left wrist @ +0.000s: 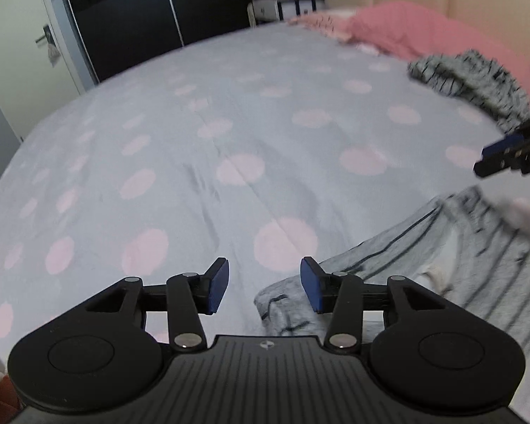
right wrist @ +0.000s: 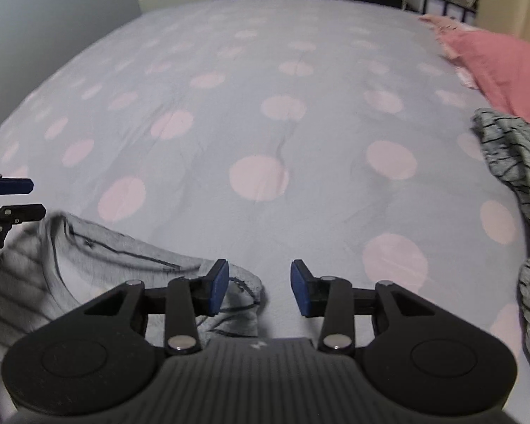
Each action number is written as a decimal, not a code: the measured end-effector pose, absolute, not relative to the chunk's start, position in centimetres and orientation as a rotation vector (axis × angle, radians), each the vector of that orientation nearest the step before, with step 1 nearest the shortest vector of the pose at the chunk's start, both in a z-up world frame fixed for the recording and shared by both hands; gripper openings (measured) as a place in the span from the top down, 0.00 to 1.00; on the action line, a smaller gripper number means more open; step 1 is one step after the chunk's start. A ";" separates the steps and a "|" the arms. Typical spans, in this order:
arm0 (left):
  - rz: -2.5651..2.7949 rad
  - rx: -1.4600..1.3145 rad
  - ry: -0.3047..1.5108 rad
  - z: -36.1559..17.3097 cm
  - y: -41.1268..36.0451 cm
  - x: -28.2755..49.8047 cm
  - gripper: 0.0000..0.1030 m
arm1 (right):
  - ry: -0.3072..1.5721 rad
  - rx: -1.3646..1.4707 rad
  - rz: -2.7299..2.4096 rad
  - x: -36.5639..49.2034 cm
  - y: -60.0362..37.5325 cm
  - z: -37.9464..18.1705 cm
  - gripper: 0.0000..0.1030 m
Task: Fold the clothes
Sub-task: 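Flip the lifted shirt over with both grippers and lay it down, then grasp the folded shirt's collar end with both grippers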
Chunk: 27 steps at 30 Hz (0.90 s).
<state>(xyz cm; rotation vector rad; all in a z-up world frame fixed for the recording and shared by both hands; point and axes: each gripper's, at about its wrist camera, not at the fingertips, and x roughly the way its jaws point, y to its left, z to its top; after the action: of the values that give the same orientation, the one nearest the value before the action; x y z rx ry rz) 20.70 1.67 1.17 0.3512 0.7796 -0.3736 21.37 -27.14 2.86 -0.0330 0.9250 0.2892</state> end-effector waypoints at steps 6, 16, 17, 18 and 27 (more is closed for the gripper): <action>-0.415 0.327 0.716 4.1 1.7 15.9 0.61 | 0.850 0.009 0.331 16.4 -26.4 4.2 0.59; -0.440 0.314 0.626 3.0 1.1 5.7 0.85 | 0.720 -0.102 0.403 6.6 -25.1 4.3 0.85; -0.432 0.330 0.615 2.4 1.0 4.8 0.85 | 0.715 -0.088 0.412 5.8 -25.1 3.8 0.85; -0.424 0.346 0.606 1.8 0.9 4.0 0.85 | 0.706 -0.092 0.423 4.9 -25.0 3.3 0.85; -0.348 0.326 0.705 -3.5 2.4 5.0 0.87 | 0.705 -0.149 0.402 3.2 -24.7 -0.4 0.85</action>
<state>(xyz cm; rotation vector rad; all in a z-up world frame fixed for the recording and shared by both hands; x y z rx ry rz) 4.98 2.38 -3.53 0.3265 0.7047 -0.3479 3.22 -24.66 -0.38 -0.1486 0.7051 0.4023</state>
